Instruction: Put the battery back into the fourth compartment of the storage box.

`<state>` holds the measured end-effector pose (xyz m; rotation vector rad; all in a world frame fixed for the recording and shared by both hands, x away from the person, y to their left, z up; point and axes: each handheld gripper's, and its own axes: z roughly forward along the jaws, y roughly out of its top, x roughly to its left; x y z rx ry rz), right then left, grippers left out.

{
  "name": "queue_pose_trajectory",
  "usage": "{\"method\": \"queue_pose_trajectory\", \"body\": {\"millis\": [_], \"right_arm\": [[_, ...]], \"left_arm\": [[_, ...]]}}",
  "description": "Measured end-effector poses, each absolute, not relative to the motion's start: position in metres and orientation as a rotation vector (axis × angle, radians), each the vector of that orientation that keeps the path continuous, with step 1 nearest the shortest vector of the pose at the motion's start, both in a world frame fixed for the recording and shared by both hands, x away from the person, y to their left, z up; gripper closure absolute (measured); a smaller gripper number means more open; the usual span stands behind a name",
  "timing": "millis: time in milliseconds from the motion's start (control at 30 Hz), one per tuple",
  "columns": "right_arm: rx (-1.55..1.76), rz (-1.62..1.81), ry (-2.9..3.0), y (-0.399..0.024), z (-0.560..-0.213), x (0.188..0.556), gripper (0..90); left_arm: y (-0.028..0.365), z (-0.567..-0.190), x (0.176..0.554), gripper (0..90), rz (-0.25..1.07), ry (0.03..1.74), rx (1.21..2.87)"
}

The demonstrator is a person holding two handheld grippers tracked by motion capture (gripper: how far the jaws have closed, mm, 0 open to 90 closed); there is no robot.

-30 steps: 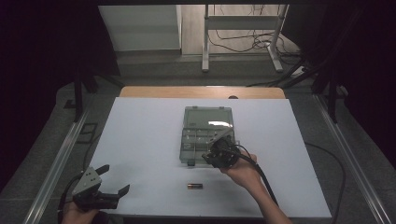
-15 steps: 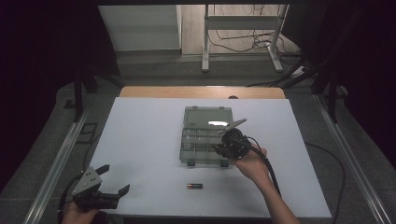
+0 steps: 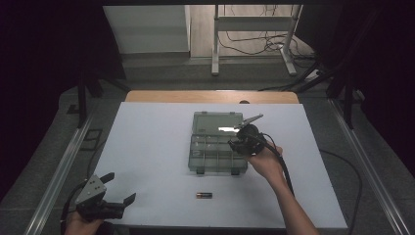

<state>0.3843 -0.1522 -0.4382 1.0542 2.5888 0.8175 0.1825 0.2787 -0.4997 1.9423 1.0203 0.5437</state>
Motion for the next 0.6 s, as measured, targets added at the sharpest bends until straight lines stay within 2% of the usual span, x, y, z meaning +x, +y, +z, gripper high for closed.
{"method": "queue_pose_trajectory", "body": {"millis": [600], "right_arm": [[1.134, 0.683, 2.531, -0.154, -0.459, 0.415, 75.0]], "left_arm": [[0.279, -0.5, 0.183, 0.2, 0.541, 1.021, 1.943]]}}
